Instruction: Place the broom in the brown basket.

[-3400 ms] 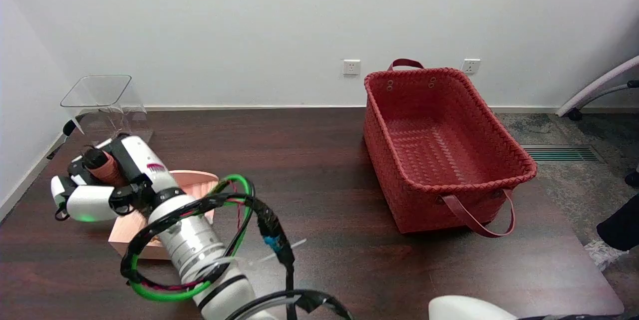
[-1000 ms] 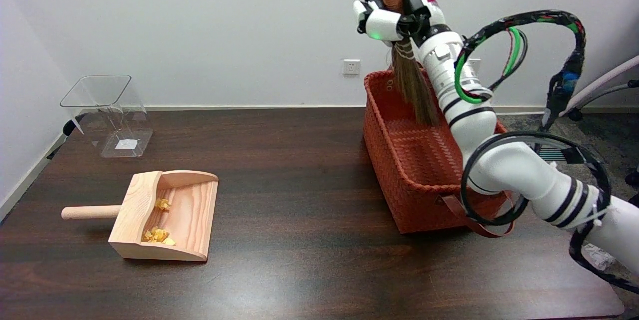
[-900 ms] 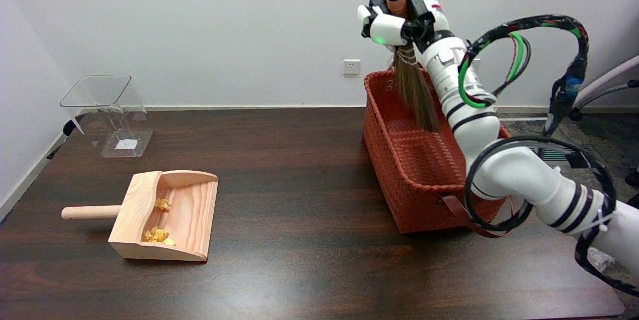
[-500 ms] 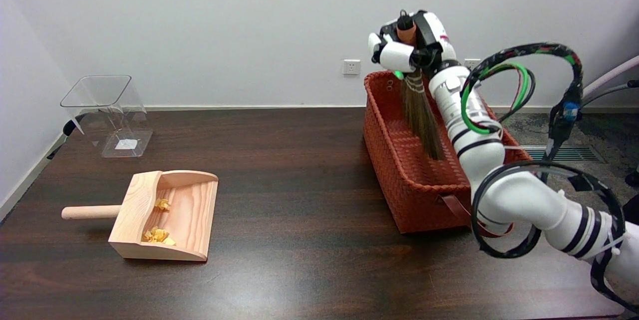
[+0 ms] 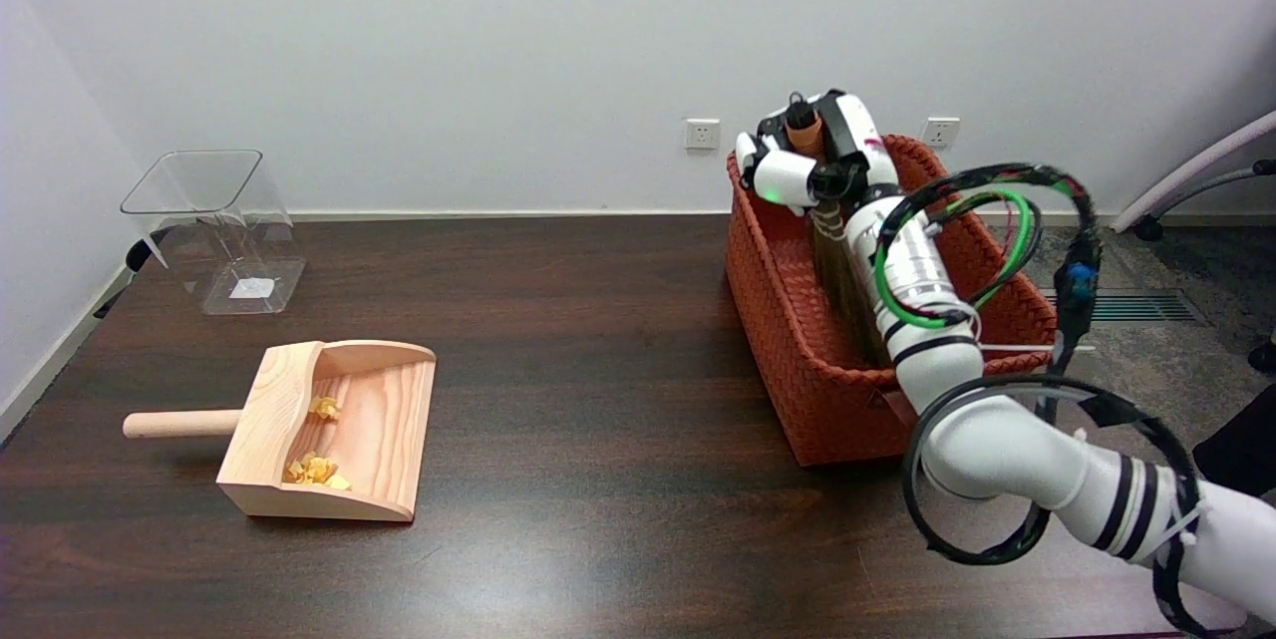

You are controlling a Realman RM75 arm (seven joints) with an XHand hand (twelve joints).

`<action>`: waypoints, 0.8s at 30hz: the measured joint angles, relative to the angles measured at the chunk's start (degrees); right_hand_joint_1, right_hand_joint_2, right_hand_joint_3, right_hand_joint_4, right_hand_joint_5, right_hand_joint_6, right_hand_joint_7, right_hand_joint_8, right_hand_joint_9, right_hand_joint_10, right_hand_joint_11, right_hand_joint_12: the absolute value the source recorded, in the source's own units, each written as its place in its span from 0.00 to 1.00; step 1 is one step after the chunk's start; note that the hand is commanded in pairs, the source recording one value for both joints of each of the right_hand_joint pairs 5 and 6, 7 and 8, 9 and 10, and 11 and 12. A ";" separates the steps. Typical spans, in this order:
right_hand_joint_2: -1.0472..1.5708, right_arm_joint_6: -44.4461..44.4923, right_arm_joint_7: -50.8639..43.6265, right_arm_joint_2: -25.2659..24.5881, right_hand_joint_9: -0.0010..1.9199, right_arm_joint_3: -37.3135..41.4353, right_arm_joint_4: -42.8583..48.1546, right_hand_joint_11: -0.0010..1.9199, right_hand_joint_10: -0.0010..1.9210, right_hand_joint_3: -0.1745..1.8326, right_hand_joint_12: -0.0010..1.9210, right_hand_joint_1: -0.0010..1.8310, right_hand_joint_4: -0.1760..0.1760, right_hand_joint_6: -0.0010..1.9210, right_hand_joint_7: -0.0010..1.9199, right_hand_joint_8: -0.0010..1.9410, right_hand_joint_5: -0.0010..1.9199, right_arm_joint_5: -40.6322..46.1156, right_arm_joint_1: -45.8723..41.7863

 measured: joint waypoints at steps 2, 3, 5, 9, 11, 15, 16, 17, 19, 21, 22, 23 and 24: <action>0.81 0.23 1.30 -0.56 1.00 -0.42 1.36 1.00 1.00 0.52 1.00 0.69 0.50 1.00 1.00 0.99 1.00 -0.58 -0.17; 0.81 0.37 2.04 -0.88 1.00 -0.63 2.17 1.00 1.00 0.52 1.00 0.69 0.50 1.00 1.00 0.99 1.00 -0.86 -0.25; 0.81 0.53 3.18 -1.38 1.00 -0.96 3.34 1.00 1.00 0.52 1.00 0.69 0.50 1.00 1.00 0.99 1.00 -1.16 -0.33; 0.80 0.82 5.41 -2.42 1.00 -1.58 5.74 1.00 1.00 0.52 1.00 0.70 0.50 1.00 1.00 0.99 1.00 -2.44 -0.39; 0.80 0.85 6.34 -2.91 1.00 -1.79 6.73 1.00 1.00 0.52 1.00 0.70 0.50 1.00 1.00 0.99 1.00 -2.84 -0.39; 0.79 1.00 8.03 -3.80 1.00 -2.22 8.36 1.00 1.00 0.49 1.00 0.67 0.50 1.00 1.00 0.99 1.00 -3.11 -0.23; 0.81 1.02 8.37 -3.98 1.00 -2.36 8.72 1.00 1.00 0.45 1.00 0.65 0.50 1.00 1.00 0.99 1.00 -3.27 -0.12; 0.83 1.02 8.74 -4.20 1.00 -2.54 9.09 1.00 1.00 0.42 1.00 0.63 0.50 1.00 1.00 0.99 1.00 -3.42 0.02; 0.92 1.03 9.35 -4.54 1.00 -2.90 9.64 1.00 1.00 0.36 1.00 0.55 0.50 1.00 1.00 0.99 1.00 -3.70 0.33; 0.92 1.03 9.84 -4.84 1.00 -3.23 10.13 1.00 1.00 0.37 1.00 0.54 0.50 1.00 1.00 0.99 1.00 -3.89 0.66; 0.93 1.03 10.09 -4.98 1.00 -3.38 10.40 1.00 1.00 0.36 1.00 0.53 0.50 1.00 1.00 0.99 1.00 -3.96 0.81; 0.94 1.03 10.26 -5.06 1.00 -3.47 10.53 1.00 1.00 0.36 1.00 0.53 0.50 1.00 1.00 0.99 1.00 -3.97 0.94; 0.95 1.03 10.47 -5.21 1.00 -3.58 10.78 1.00 1.00 0.36 1.00 0.53 0.50 1.00 1.00 0.99 1.00 -4.09 1.10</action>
